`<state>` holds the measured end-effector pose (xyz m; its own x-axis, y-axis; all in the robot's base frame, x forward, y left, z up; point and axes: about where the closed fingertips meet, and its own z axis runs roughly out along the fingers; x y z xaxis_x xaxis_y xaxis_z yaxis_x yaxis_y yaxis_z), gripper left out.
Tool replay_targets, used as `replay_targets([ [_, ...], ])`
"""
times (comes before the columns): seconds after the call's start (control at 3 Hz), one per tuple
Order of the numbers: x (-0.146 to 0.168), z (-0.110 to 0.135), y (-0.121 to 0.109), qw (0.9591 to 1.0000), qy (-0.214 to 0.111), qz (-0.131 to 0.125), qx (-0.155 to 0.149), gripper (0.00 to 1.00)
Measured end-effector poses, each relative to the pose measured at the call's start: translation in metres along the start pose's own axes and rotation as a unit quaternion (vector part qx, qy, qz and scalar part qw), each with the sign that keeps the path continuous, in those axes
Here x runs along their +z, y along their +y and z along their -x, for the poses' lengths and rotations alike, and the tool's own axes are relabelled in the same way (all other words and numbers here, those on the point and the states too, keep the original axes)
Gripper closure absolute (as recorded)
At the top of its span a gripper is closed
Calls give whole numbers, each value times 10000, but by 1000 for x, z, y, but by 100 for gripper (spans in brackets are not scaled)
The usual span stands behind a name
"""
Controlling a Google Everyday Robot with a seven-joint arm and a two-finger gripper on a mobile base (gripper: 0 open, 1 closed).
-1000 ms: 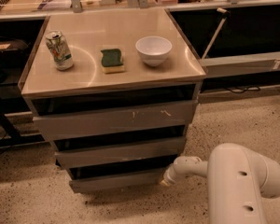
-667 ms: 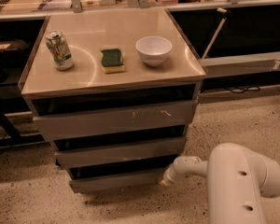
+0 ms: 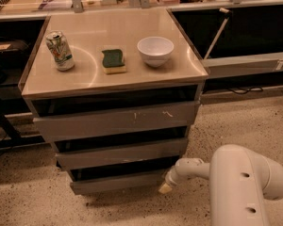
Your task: Close bottom drawer
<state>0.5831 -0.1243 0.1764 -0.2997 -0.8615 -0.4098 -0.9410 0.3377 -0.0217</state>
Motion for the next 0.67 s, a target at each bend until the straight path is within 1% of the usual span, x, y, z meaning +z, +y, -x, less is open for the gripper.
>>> replay_targets([
  [0.33,0,0,0,10000,0,0,0,0],
  [0.67,0,0,0,10000,0,0,0,0],
])
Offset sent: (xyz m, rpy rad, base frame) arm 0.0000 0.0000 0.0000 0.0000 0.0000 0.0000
